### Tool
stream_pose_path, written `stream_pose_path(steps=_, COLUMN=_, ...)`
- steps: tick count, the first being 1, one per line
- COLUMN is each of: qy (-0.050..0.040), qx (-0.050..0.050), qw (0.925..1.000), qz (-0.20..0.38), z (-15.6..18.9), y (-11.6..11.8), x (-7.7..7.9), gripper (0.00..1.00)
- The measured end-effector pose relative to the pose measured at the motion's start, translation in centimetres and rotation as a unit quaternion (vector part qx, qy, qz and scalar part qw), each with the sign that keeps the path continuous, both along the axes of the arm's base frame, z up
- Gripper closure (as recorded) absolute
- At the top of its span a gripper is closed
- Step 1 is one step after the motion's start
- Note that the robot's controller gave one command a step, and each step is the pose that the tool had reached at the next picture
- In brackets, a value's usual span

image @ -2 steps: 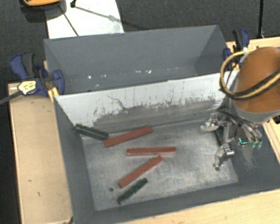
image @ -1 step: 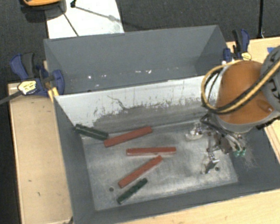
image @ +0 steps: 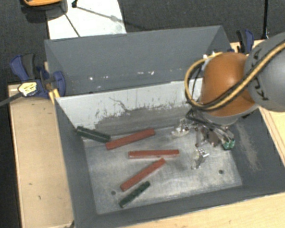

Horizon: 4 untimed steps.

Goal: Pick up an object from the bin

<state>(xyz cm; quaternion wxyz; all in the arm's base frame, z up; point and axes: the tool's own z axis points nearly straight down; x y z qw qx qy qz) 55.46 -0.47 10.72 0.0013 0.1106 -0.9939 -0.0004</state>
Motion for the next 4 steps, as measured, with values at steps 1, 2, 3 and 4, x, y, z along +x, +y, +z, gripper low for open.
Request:
stream_pose_path(steps=1, qy=-0.0034, qx=0.000, qw=1.0000, qz=0.007, z=0.3, y=0.7, x=1.1, gripper=0.00)
stream_pose_path(steps=2, qy=0.0035, qx=0.001, qw=0.9980, qz=-0.063, z=-0.8, y=2.9, x=0.2, gripper=0.00)
stream_pose_path(steps=3, qy=-0.0037, qx=-0.002, qw=0.9959, qz=0.091, z=-2.8, y=4.9, x=2.1, gripper=1.00)
stream_pose_path(steps=4, qy=-0.0067, qx=0.000, qw=0.9958, qz=0.091, z=-3.3, y=5.1, x=2.0, gripper=0.00)
